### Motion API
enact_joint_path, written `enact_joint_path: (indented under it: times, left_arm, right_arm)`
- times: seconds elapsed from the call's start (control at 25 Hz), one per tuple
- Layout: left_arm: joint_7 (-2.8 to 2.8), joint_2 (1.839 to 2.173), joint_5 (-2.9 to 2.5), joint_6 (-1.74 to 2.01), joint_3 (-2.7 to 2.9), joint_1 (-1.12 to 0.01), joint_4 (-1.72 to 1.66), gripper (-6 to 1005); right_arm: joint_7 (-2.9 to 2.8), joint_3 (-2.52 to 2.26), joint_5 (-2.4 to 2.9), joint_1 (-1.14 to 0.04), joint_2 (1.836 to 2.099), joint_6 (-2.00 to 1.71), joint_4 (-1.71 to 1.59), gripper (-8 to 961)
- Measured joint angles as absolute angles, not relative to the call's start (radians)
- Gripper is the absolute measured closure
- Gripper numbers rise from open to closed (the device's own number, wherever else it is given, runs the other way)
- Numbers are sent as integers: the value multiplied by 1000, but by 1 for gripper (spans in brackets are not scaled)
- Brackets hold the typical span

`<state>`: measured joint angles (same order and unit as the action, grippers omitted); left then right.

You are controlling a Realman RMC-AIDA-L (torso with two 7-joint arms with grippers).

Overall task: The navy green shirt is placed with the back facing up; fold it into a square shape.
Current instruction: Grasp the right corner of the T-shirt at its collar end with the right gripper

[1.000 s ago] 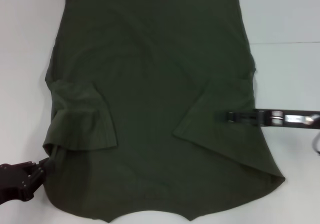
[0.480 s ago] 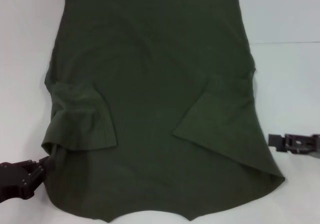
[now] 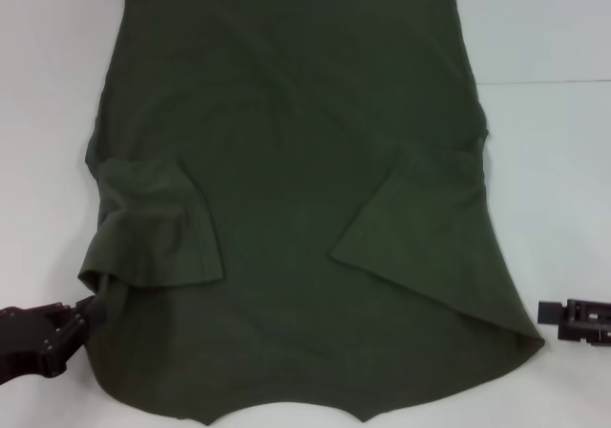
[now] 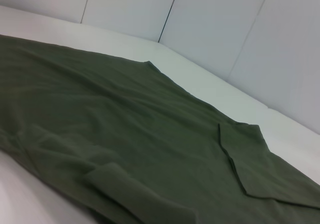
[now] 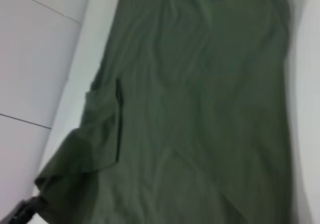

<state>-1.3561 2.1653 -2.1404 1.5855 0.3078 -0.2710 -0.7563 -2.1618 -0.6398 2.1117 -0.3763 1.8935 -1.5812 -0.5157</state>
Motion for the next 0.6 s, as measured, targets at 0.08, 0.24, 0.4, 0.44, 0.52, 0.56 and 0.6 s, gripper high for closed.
enact_joint_path:
  times: [0.08, 0.24, 0.4, 0.44, 0.52, 0.56, 0.6]
  left_arm:
    - [-1356, 2165, -2140, 1585, 307, -272, -756, 947]
    - [-1356, 2164, -2140, 1574, 309, -273, -756, 947]
    - [-1356, 2164, -2140, 1573, 311, -273, -756, 947]
    - [-1356, 2164, -2139, 1572, 312, -273, -756, 947]
    - [-1356, 2164, -2138, 1572, 312, -273, -756, 947]
    - [-1356, 2164, -2138, 1572, 312, -273, -756, 947]
    - [-1356, 2164, -2138, 1572, 312, -274, -756, 947]
  right_arm:
    - [-2167, -639, 2122, -378, 1896, -1571, -515, 12]
    - [-2179, -645, 2140, -383, 1904, -1540, -509, 12]
    - [-2188, -649, 2143, -387, 1911, -1521, -503, 12]
    - [-2188, -651, 2143, -388, 1913, -1519, -503, 12]
    - [-2189, -653, 2143, -392, 1916, -1518, -502, 12]
    - [-2189, -654, 2143, -395, 1918, -1518, -499, 12]
    - [-2190, -655, 2143, -399, 1919, -1517, -496, 11]
